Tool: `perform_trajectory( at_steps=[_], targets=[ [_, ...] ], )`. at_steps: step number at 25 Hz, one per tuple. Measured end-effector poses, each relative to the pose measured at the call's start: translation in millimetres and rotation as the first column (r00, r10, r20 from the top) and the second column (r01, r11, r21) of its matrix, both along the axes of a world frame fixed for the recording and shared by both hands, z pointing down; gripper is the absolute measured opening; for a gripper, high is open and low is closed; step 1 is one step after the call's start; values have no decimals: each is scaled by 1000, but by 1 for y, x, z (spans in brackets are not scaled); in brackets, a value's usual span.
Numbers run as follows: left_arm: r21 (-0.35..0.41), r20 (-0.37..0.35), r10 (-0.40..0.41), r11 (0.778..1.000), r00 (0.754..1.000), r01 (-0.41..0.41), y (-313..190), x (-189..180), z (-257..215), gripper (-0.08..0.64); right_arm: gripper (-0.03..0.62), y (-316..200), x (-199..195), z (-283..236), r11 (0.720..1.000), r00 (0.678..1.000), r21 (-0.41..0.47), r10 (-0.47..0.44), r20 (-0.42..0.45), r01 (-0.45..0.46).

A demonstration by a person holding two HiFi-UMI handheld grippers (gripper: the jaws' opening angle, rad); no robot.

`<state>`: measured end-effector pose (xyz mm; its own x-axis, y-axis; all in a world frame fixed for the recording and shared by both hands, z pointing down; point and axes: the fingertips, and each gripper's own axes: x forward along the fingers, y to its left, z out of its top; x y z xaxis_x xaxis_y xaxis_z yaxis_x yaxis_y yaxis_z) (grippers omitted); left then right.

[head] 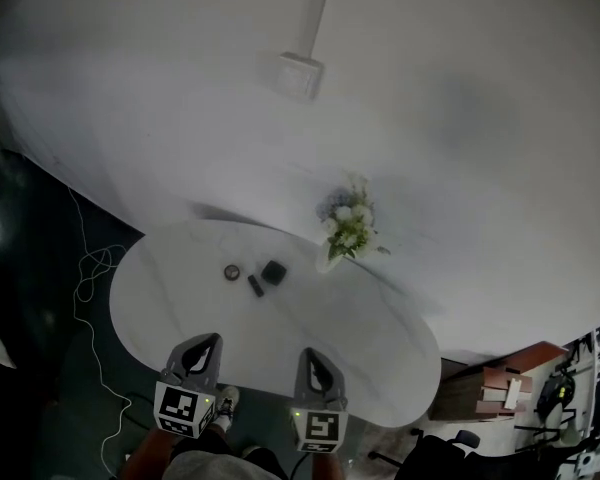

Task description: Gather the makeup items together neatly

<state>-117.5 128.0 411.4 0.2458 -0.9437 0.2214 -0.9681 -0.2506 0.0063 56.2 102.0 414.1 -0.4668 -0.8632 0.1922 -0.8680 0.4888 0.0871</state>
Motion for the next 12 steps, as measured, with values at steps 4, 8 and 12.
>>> perform_trajectory(
  at_steps=[4, 8, 12],
  targets=[
    [-30, -4, 1, 1000, 1000, -1, -26, -18, 13, 11, 5, -32, -22, 14, 999, 1000, -31, -10, -15, 9],
    [-67, -11, -6, 998, 1000, 5, -54, -38, 32, 11, 5, -63, -42, 31, 998, 1000, -65, -18, -18, 17],
    [-107, -21, -11, 994, 1000, 9, -81, -56, 54, 11, 5, -94, -61, 50, 995, 999, -94, -27, -31, 24]
  ],
)
